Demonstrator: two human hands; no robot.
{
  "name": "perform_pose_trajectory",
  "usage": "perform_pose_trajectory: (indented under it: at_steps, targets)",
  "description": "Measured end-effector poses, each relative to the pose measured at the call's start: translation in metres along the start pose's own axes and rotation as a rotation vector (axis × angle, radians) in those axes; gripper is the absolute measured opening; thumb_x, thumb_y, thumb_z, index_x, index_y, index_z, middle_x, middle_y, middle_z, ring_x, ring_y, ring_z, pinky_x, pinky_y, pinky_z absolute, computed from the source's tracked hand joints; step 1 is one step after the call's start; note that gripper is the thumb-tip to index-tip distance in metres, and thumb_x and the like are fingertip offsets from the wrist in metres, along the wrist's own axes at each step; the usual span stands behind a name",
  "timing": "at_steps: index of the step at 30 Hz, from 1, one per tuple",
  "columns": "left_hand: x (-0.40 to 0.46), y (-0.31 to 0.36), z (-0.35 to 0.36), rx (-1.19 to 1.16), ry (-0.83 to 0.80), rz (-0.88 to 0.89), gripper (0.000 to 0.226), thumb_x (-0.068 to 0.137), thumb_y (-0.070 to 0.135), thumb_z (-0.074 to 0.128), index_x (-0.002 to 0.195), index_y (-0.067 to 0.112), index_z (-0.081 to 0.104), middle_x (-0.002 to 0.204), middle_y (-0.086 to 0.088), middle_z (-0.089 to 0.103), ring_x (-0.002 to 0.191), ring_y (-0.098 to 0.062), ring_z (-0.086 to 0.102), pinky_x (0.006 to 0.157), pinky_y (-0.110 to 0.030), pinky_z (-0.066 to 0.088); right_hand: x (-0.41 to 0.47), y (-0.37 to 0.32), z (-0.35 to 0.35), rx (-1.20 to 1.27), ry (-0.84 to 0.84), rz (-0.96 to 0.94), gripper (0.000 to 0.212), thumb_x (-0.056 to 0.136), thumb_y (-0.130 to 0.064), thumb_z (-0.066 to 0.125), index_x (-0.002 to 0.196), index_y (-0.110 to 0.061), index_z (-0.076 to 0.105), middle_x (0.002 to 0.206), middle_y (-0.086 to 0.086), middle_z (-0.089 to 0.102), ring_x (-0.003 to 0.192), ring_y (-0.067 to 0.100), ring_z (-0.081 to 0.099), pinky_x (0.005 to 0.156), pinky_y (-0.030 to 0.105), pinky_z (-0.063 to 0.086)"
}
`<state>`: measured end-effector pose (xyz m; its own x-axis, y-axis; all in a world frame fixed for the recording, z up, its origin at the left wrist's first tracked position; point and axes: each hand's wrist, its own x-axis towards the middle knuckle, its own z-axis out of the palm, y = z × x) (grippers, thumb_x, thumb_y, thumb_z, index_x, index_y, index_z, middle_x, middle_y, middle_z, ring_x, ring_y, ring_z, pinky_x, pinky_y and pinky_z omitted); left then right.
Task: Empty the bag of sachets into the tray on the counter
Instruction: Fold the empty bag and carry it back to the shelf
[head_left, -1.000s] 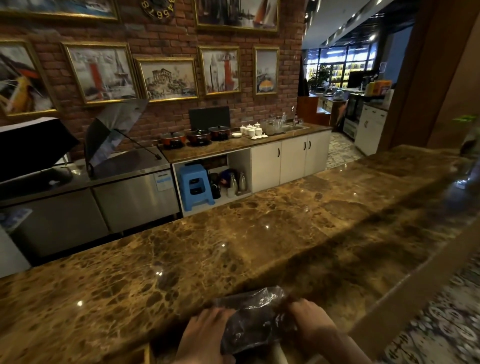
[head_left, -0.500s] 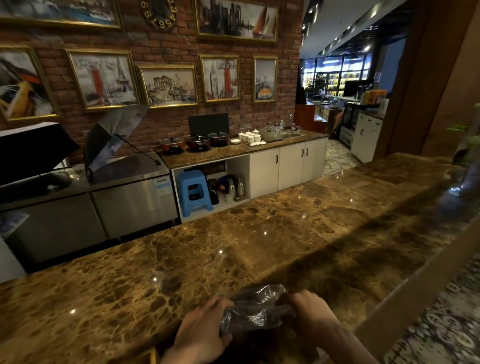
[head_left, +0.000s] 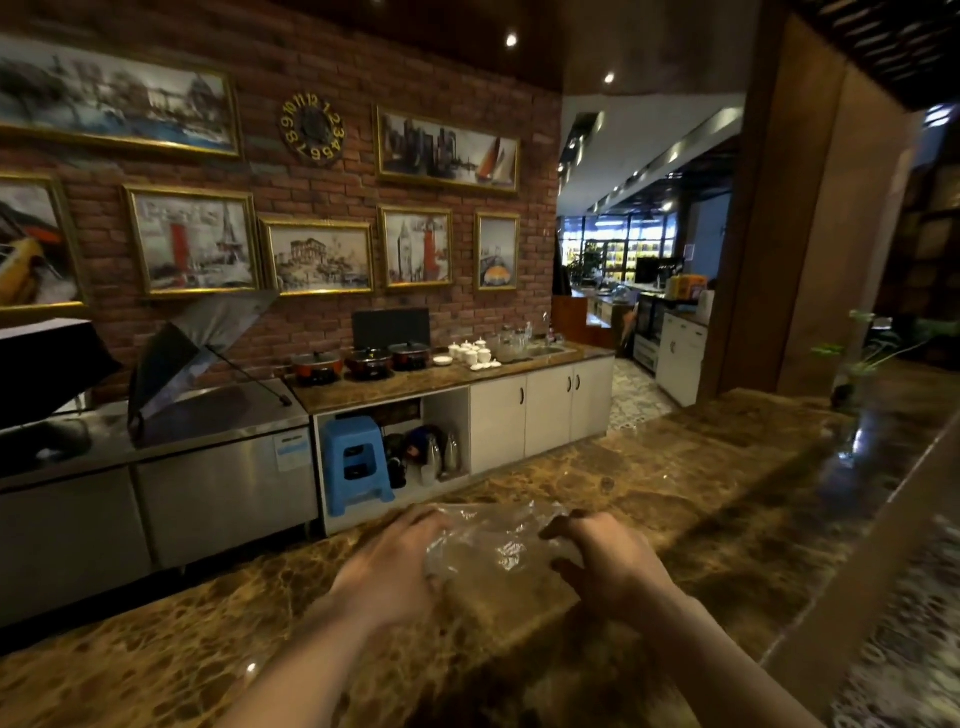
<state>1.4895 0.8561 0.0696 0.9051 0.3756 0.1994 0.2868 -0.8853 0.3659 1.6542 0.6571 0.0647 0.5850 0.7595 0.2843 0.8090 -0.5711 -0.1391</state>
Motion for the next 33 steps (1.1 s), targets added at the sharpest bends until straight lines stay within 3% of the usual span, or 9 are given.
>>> perform_pose_trajectory:
  at_steps: [4,9,14,27,33]
  targets:
    - [0.018,0.019,-0.037,0.024,0.103,0.067,0.067,0.086,0.013,0.069,0.141,0.041,0.042,0.152,0.018,0.036,0.141,-0.010,0.034,0.115,-0.030,0.029,0.012,-0.007,-0.041,-0.066,0.104,0.012,0.036,0.096,-0.037,0.061,0.132,-0.038,0.056,0.133,-0.007,0.062,0.121,0.019,0.058,0.098,0.037,0.051]
    - [0.036,0.031,-0.067,0.023,0.164,0.130,0.058,0.087,0.031,0.070,0.135,0.046,0.042,0.148,0.020,0.039,0.137,-0.013,0.040,0.111,-0.037,0.038,0.014,-0.010,-0.087,-0.005,0.237,0.029,0.032,0.094,-0.033,0.064,0.126,-0.035,0.062,0.130,-0.010,0.065,0.116,0.013,0.061,0.095,0.034,0.053]
    - [0.046,0.048,-0.087,0.018,0.227,0.172,0.058,0.086,0.029,0.069,0.135,0.044,0.044,0.145,0.020,0.041,0.132,-0.012,0.043,0.106,-0.040,0.044,0.010,-0.013,-0.116,-0.008,0.320,0.031,0.032,0.094,-0.031,0.065,0.126,-0.033,0.066,0.130,-0.011,0.066,0.116,0.011,0.061,0.096,0.033,0.052]
    - [0.049,0.047,-0.089,0.036,0.244,0.167,0.059,0.086,0.028,0.070,0.138,0.040,0.044,0.145,0.017,0.042,0.134,-0.013,0.042,0.108,-0.039,0.041,0.012,-0.016,-0.117,0.019,0.316,0.029,0.031,0.094,-0.030,0.066,0.126,-0.031,0.065,0.129,-0.010,0.066,0.114,0.012,0.061,0.093,0.032,0.053]
    - [0.035,0.024,-0.092,0.098,0.251,0.098,0.059,0.088,0.029,0.069,0.141,0.037,0.043,0.149,0.015,0.040,0.137,-0.014,0.039,0.113,-0.039,0.038,0.035,-0.035,-0.102,0.019,0.220,-0.011,0.036,0.096,-0.031,0.064,0.132,-0.033,0.060,0.134,-0.005,0.062,0.119,0.016,0.059,0.096,0.034,0.051]
